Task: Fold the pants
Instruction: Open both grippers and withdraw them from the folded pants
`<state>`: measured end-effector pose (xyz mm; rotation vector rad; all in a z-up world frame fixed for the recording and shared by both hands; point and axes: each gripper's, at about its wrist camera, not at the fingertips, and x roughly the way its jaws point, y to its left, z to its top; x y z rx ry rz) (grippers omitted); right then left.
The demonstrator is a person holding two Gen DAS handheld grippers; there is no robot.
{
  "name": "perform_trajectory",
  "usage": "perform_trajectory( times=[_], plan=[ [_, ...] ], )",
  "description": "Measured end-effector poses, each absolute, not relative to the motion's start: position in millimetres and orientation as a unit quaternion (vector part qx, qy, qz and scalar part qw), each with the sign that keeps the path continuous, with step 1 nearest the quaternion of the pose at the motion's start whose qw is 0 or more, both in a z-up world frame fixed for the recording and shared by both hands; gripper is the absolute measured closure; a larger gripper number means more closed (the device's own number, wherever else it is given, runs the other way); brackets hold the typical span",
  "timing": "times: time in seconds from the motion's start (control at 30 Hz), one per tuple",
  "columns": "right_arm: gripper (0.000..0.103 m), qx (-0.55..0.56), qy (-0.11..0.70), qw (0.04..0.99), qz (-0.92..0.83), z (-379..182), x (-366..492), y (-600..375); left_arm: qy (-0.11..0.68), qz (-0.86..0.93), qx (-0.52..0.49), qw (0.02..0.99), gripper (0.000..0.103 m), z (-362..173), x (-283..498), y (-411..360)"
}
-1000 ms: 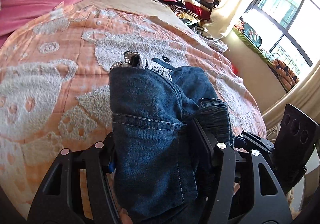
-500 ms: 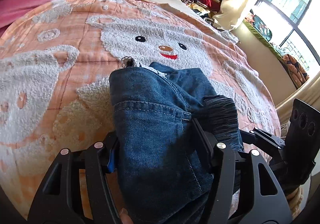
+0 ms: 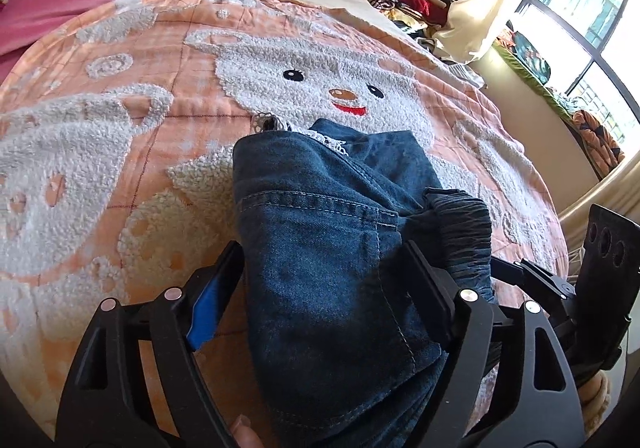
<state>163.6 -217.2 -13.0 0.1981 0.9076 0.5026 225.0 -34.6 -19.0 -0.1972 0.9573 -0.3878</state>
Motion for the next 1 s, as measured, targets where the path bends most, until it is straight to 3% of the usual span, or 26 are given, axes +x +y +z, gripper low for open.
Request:
perform_trajectory(
  times=[0.4,0.5,0.57,1.0],
  plan=[
    [0.014,0.094,0.403,0.885,0.214,8,148,-231,0.430,-0.177,-0.091,0.881,0.017,7,210,-29],
    [0.004,0.089,0.393,0.893,0.203,15,143,-234,0.425,-0.175,-0.090,0.883,0.014,12,207,-28],
    [0.004,0.085,0.384,0.897,0.199,21,140,-236,0.421,-0.175,-0.089,0.885,0.010,16,203,-27],
    [0.004,0.038,0.340,0.924,0.173,47,96,-236,0.391,-0.150,-0.074,0.905,0.010,41,156,-22]
  ],
)
